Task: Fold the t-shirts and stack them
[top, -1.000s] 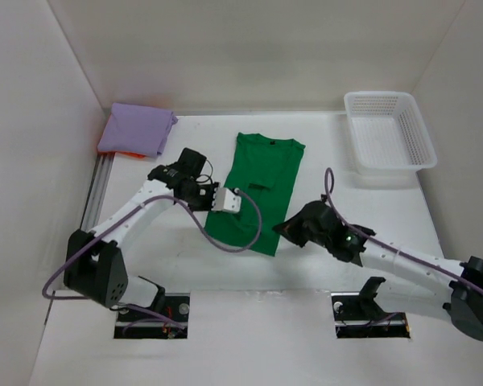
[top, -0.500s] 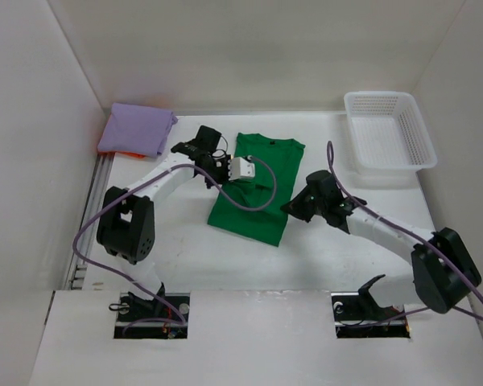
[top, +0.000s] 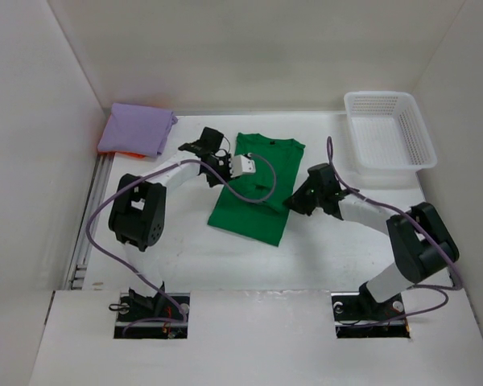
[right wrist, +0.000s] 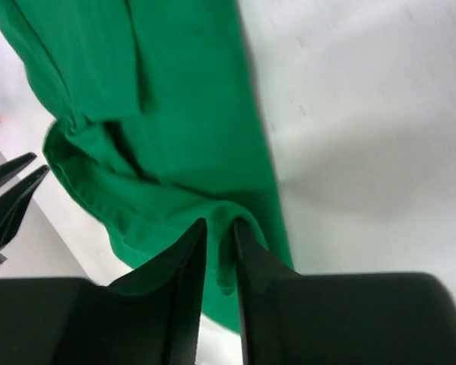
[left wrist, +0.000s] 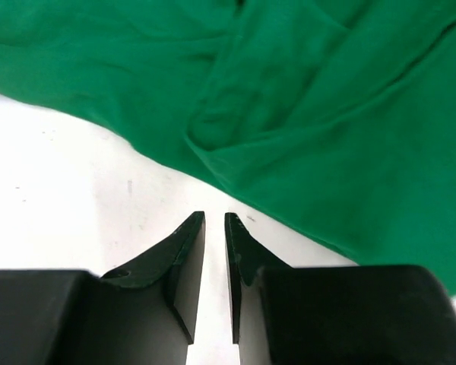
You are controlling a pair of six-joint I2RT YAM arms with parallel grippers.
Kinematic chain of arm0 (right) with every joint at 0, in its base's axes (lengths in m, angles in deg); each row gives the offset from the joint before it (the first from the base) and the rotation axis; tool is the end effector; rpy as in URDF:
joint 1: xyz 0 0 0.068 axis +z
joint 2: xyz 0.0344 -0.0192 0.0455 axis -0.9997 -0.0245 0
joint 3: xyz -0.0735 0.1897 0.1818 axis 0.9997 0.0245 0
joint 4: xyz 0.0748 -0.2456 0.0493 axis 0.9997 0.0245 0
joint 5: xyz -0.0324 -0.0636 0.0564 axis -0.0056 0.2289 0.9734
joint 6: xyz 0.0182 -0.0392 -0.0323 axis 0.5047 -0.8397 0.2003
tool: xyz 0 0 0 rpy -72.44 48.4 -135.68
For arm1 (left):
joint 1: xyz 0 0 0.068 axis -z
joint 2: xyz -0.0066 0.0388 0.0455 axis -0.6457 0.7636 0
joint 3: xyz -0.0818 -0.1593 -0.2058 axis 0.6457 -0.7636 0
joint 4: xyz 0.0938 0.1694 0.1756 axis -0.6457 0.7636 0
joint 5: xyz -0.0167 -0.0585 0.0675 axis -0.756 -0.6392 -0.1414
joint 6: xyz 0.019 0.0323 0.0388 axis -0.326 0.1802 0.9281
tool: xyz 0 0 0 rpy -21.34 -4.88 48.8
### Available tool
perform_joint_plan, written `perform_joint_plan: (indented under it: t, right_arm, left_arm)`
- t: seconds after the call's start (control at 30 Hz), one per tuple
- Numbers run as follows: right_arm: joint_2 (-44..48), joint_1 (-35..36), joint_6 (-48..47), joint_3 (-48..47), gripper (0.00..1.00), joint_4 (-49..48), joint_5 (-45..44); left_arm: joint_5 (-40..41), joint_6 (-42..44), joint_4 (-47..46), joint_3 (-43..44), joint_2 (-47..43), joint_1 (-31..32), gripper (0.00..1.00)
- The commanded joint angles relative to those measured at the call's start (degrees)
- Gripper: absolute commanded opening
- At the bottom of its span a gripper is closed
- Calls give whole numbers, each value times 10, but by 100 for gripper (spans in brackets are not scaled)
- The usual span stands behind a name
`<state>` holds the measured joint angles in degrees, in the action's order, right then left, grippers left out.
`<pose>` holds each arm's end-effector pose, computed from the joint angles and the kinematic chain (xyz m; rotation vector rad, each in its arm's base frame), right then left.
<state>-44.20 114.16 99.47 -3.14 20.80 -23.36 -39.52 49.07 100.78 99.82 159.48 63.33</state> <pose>0.2699 0.1328 0.1698 0.8451 2.4513 0.7883 0.3593 -0.1661 0.2014 1.7590 1.8840 -0.2231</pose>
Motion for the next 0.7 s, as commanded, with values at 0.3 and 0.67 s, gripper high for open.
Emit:
perform_joint_plan:
  t: [0.3,0.67]
  right_arm:
    - [-96,-54,-59,-124,38,-95,73]
    - [-15,-78,-83,-53,39,-65,76]
  left_arm:
    - [36,-66,-95,25,-27,-23,36]
    - [-74,-12,-75,-7,-52,-19,61]
